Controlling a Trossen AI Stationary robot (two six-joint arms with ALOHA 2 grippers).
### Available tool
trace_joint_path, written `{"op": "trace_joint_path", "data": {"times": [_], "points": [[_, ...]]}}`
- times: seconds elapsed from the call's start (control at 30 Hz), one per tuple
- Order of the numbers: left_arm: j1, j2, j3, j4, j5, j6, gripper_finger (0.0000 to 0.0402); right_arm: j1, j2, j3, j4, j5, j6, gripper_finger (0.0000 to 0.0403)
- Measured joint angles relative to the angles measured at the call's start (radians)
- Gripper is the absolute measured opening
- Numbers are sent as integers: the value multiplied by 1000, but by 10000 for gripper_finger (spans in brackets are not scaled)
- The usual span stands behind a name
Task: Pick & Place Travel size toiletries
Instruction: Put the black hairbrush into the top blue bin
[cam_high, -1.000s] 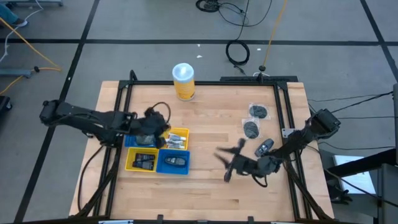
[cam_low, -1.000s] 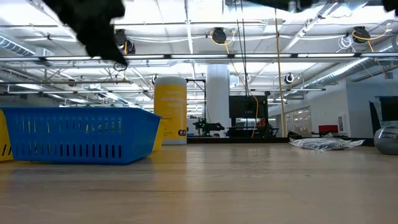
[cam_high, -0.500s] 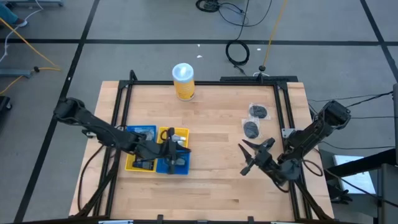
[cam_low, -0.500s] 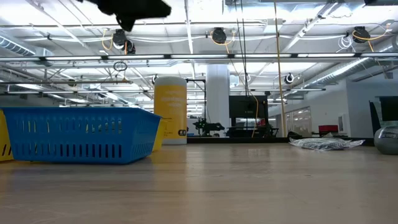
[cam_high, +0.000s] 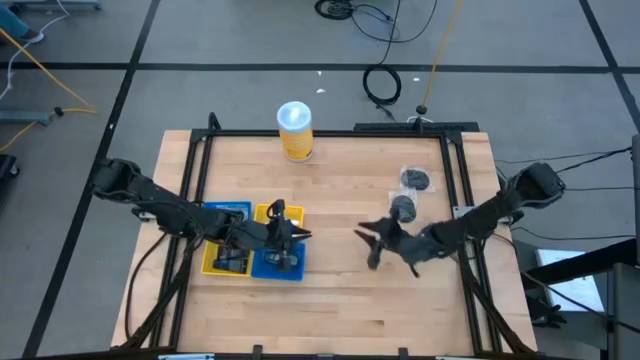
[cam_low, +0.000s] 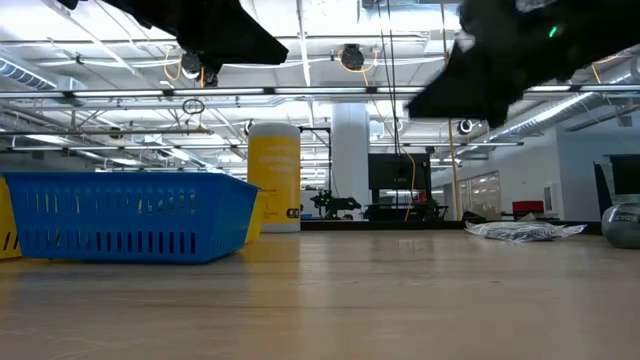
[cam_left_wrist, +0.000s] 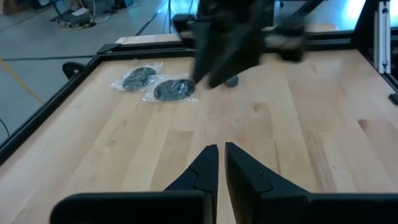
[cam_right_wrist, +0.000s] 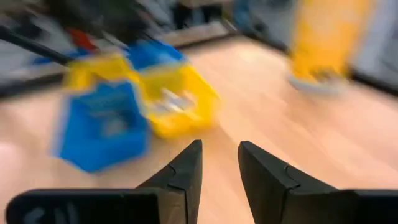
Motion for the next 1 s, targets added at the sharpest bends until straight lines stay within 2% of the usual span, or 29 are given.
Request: {"op": "trace_joint_path", "data": {"times": [0.13,0.27,0.4,0.5,0.63,0.77,1.0], "points": [[0,0,0,-9,3,0,31,-85,-21,34,-373,0,253,109],[0,0,0,-12,4,-2,32,-150,-54,58,-707,2,471,139],[0,0,0,-16,5,-10,33,-218,-72,60,-931,8,639,185],[0,0,0,-20,5,-12,33,-260,-61,36,-1033,58,769,219],[0,0,0,-31,7,-24,33,-319,-54,-43,-1032,60,853,240],[0,0,0,-36,7,-28,33,-361,-54,-135,-972,61,914,233],[0,0,0,-36,7,-28,33,-392,-55,-294,-599,70,813,183]]}}
